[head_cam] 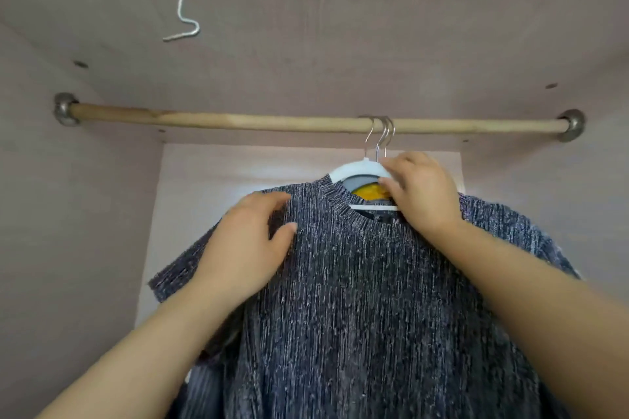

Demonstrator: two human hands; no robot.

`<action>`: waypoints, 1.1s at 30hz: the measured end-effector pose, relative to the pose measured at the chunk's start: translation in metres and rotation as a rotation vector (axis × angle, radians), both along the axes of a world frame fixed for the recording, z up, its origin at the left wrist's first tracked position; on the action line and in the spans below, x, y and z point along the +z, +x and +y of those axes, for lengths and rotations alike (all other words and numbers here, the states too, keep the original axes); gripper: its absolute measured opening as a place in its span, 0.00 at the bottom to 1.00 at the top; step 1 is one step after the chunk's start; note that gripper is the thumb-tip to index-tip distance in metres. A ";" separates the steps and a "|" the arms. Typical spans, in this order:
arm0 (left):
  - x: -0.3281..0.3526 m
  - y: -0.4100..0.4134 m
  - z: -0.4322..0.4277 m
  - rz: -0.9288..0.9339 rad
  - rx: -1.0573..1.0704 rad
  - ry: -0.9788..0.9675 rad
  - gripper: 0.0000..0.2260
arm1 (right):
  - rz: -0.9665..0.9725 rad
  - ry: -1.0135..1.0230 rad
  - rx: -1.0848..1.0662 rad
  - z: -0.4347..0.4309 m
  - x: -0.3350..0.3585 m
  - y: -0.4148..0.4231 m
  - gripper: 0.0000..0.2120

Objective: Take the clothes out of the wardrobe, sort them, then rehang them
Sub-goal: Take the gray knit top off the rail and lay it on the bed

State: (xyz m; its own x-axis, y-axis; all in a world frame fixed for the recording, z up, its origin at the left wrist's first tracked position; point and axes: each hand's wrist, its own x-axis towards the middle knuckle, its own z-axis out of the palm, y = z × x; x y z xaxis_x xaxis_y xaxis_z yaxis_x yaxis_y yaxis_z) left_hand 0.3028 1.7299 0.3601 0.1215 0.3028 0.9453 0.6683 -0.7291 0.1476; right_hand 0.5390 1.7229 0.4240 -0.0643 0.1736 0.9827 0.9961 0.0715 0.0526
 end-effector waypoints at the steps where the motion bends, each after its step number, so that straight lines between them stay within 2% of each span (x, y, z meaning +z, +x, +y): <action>1: 0.005 0.001 -0.002 -0.015 0.014 0.026 0.20 | 0.017 0.016 0.040 0.002 0.005 -0.003 0.16; 4: 0.022 -0.001 -0.010 -0.058 0.082 0.156 0.19 | 0.058 0.073 0.181 -0.003 0.021 -0.023 0.17; 6: 0.028 -0.007 -0.016 -0.104 0.131 0.243 0.21 | 0.002 0.063 0.242 -0.007 0.022 -0.043 0.17; 8: 0.022 -0.017 -0.021 -0.137 0.176 0.246 0.23 | -0.068 0.046 0.313 -0.010 0.008 -0.064 0.16; 13: -0.064 -0.059 -0.028 -0.188 0.245 0.066 0.21 | -0.099 0.023 0.579 -0.010 -0.075 -0.112 0.16; 22: -0.275 -0.129 -0.107 -0.237 0.514 -0.211 0.13 | -0.025 -0.242 0.921 -0.017 -0.283 -0.191 0.15; 28: -0.386 -0.152 -0.217 -0.275 0.817 -0.448 0.12 | -0.030 -0.442 1.239 -0.066 -0.409 -0.243 0.13; 33: -0.436 -0.150 -0.328 -0.352 1.127 -0.563 0.11 | -0.083 -0.608 1.531 -0.135 -0.479 -0.294 0.12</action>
State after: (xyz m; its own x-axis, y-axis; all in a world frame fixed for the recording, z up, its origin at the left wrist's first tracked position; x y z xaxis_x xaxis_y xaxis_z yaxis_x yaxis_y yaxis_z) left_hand 0.1528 1.4021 -0.0758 -0.6830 0.4372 0.5850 0.7303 0.4206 0.5383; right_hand 0.2447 1.5879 -0.0554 -0.5733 0.2380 0.7840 -0.0190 0.9528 -0.3031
